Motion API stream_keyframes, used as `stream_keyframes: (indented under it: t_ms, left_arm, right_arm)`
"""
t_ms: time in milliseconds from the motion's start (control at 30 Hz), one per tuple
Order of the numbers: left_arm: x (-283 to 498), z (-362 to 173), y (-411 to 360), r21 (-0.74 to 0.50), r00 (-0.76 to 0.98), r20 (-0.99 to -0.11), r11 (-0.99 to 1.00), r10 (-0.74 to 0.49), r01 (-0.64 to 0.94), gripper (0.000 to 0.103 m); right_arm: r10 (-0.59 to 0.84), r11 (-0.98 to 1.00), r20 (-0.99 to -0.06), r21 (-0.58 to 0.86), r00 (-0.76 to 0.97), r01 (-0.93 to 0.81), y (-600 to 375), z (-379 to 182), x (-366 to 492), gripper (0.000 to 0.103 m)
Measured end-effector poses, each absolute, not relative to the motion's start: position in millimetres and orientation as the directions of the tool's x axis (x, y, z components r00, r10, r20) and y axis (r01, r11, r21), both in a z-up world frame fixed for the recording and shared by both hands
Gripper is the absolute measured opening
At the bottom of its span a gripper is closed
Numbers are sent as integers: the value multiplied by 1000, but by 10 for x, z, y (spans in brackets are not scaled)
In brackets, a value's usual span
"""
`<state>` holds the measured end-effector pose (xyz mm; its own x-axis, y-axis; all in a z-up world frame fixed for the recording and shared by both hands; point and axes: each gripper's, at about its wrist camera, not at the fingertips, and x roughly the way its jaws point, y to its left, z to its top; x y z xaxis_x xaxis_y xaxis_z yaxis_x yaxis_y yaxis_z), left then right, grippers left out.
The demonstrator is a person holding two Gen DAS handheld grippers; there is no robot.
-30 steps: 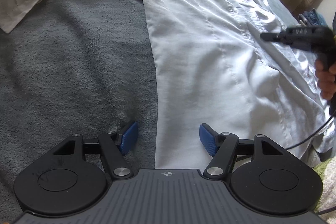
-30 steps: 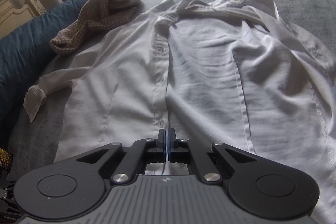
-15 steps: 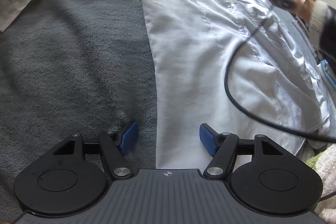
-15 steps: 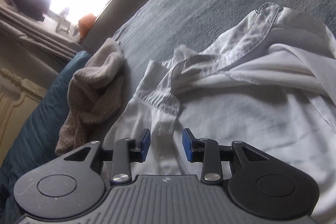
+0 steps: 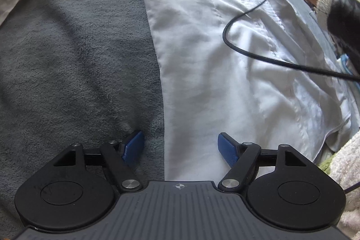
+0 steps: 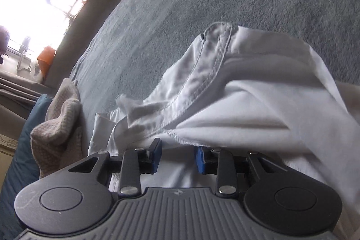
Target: Fold clothes
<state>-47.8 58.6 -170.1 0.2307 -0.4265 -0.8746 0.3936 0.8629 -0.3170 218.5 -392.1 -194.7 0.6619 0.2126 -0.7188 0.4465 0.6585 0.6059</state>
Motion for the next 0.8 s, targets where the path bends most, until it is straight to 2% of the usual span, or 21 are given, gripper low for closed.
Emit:
stream_keyframes:
  t_ms: [233, 333, 467, 667, 800]
  left_arm:
    - [-454, -1706, 573, -310, 220, -882, 865, -417, 395, 73]
    - [-453, -1708, 557, -303, 218, -885, 865, -410, 400, 74]
    - [-453, -1703, 559, -300, 218, -886, 864, -410, 405, 75]
    - [-449, -1690, 580, -303, 218, -883, 860, -415, 410, 77]
    - [-456, -1676, 607, -306, 223, -880, 860, -419, 409, 78]
  right_arm:
    - [110, 728, -715, 531, 691, 433, -3967, -1927, 2565, 31]
    - [129, 730, -711, 540, 691, 420, -3976, -1873, 2555, 33]
    - [167, 730, -702, 560, 692, 392, -3980, -1783, 2502, 47]
    - [343, 736, -667, 628, 661, 252, -3766, -1617, 2269, 48]
    - [356, 792, -682, 583, 639, 181, -3459, -1629, 2392, 47]
